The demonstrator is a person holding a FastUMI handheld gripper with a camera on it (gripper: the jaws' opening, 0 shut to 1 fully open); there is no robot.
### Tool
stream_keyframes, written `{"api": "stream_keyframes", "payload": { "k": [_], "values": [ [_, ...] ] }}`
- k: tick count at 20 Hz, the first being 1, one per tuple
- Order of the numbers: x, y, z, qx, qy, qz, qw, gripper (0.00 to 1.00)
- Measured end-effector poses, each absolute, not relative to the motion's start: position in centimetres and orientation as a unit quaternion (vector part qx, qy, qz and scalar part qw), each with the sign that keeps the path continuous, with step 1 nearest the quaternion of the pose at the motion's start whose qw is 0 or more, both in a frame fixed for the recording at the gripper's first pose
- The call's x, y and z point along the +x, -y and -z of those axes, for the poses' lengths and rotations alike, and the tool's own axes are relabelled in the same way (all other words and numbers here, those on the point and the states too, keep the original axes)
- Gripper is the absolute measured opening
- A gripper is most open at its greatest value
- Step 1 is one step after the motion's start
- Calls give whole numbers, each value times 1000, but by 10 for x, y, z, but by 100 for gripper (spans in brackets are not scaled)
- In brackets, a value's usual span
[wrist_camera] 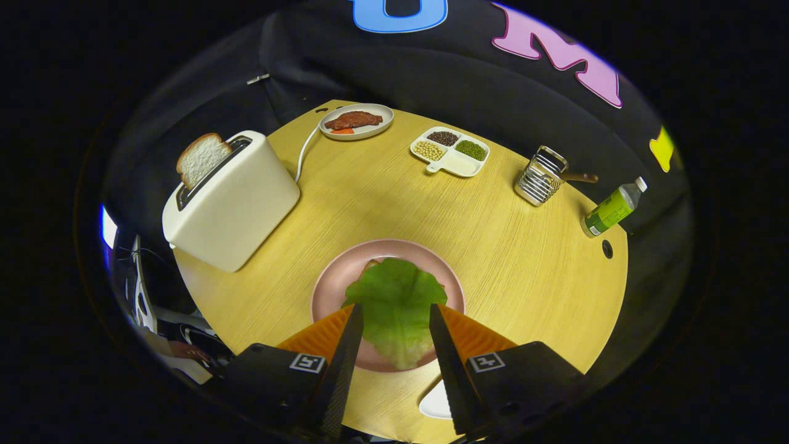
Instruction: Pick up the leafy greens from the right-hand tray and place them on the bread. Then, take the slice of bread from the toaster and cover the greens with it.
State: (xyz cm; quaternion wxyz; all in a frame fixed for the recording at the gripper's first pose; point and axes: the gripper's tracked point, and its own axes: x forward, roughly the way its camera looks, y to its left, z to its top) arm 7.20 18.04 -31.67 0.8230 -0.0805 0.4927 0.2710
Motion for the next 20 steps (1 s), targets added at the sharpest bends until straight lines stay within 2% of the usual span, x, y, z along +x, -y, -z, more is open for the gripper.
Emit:
{"api": "stream_keyframes", "payload": {
  "k": [4,9,16,20],
  "values": [
    [69,-191,299,-51,-481,-276,831,68],
    [64,-225,231,16,-426,-305,852,66],
    [42,-309,128,23,-342,-392,854,66],
    [30,-365,115,10,-338,-425,840,66]
  ]
}}
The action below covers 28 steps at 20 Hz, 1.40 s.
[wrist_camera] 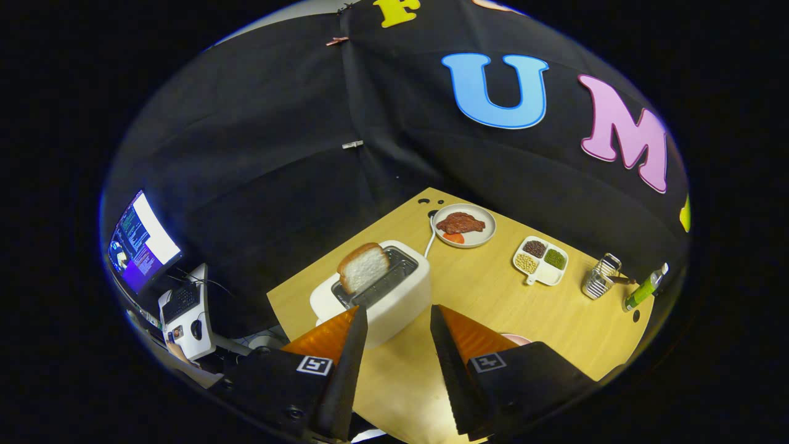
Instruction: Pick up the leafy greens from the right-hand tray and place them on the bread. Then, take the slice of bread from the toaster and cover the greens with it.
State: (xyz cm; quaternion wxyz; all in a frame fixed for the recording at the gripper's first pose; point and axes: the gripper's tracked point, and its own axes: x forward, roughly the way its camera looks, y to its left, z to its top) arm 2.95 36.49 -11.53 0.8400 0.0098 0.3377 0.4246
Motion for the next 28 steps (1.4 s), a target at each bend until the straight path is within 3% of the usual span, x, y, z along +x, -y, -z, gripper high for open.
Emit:
{"api": "stream_keyframes", "payload": {
  "k": [5,12,19,25,27,28],
  "values": [
    [32,-429,111,35,-360,-418,834,66],
    [50,-502,131,108,-458,-354,808,66],
    [72,-520,185,86,-523,-257,808,66],
    [81,-525,213,89,-545,-211,807,64],
    [78,-521,221,98,-556,-193,803,44],
    [81,-517,221,106,-556,-182,804,27]
  ]
}}
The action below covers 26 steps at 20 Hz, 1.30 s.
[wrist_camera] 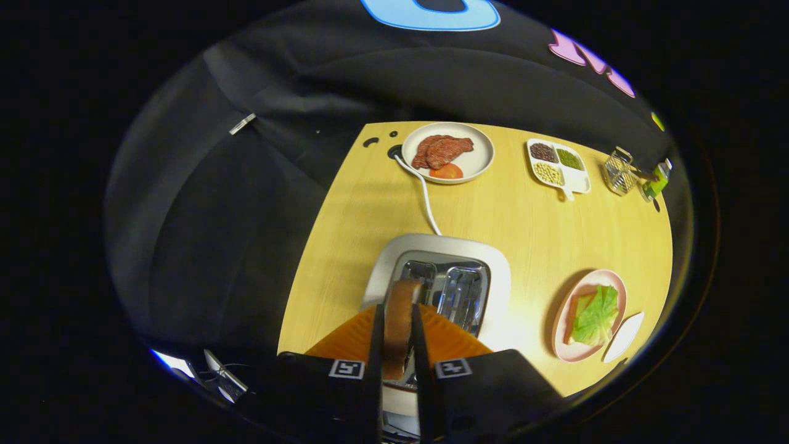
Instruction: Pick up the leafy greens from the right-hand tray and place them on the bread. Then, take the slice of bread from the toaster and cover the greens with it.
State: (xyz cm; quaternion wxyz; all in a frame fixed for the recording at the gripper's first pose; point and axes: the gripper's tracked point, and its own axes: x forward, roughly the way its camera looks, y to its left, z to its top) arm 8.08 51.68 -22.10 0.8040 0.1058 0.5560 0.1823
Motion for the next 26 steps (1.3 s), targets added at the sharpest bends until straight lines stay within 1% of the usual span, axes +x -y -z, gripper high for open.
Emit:
{"api": "stream_keyframes", "payload": {
  "k": [1,2,7,16,21,26],
  "values": [
    [81,-515,221,108,-555,-176,806,21],
    [80,-513,220,108,-556,-174,806,17],
    [77,-513,201,133,-555,-181,801,17],
    [78,-482,127,188,-513,-218,809,16],
    [80,-432,93,225,-490,-225,812,17],
    [88,-342,94,237,-477,-190,825,16]
  ]
}}
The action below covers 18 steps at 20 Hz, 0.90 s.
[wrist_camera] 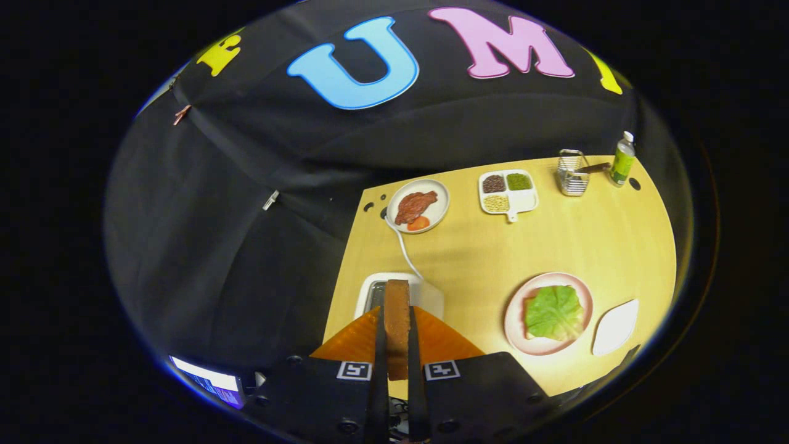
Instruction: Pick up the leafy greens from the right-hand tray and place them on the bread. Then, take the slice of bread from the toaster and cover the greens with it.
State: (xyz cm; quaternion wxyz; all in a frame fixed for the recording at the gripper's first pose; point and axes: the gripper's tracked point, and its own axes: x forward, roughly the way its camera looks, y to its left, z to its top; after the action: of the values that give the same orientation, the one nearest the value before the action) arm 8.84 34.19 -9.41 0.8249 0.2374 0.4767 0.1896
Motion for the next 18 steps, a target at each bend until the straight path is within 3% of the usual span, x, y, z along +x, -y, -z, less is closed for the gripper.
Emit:
{"api": "stream_keyframes", "payload": {
  "k": [5,18],
  "values": [
    [86,-264,123,217,-472,-163,839,17],
    [75,-192,245,240,-507,-174,810,16]
  ]
}}
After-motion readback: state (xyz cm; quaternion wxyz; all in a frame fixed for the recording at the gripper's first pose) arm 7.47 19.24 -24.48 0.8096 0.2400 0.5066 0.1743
